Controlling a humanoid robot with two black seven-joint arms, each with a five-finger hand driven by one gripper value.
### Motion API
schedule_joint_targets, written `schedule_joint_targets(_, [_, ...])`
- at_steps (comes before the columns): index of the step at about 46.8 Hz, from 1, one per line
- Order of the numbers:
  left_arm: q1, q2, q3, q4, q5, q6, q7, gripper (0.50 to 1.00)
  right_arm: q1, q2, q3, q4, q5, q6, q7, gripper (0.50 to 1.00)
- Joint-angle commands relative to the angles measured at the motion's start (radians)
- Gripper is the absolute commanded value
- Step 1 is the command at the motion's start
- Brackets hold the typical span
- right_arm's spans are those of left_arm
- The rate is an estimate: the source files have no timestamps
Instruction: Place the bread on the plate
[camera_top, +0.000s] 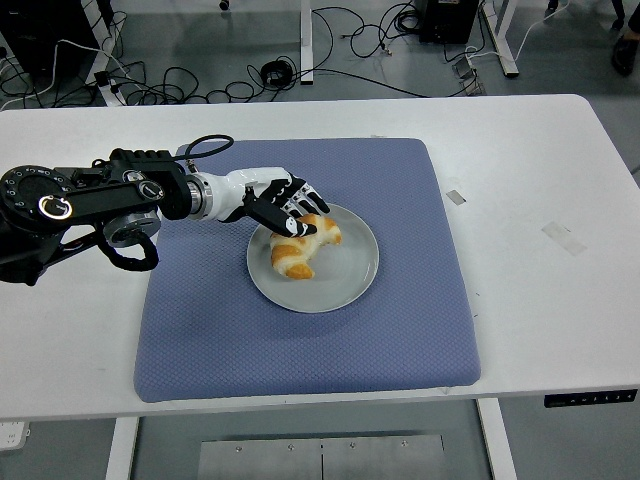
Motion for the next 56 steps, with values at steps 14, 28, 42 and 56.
schedule_joint_targets(14, [0.001, 0.001, 0.0, 0.001, 0.0, 0.0, 0.0, 0.73, 0.0, 0.0, 0.0, 0.0, 0.0, 0.0, 0.0, 1.0])
schedule_joint_targets(28, [0.001, 0.002, 0.0, 0.001, 0.0, 0.0, 0.0, 0.755, 0.0, 0.0, 0.0, 0.0, 0.0, 0.0, 0.0, 1.0])
schedule_joint_targets(42, [-0.002, 0.01, -0.011, 0.0, -0.008, -0.003, 0.0, 0.923, 0.0, 0.0, 0.0, 0.002, 0.0, 0.0, 0.0, 1.0])
schedule_joint_targets(56, [-0.017, 0.015, -0.069, -0.002, -0.015, -0.014, 0.0, 0.961, 0.0, 0.0, 0.0, 0.0, 0.0, 0.0, 0.0, 1.0])
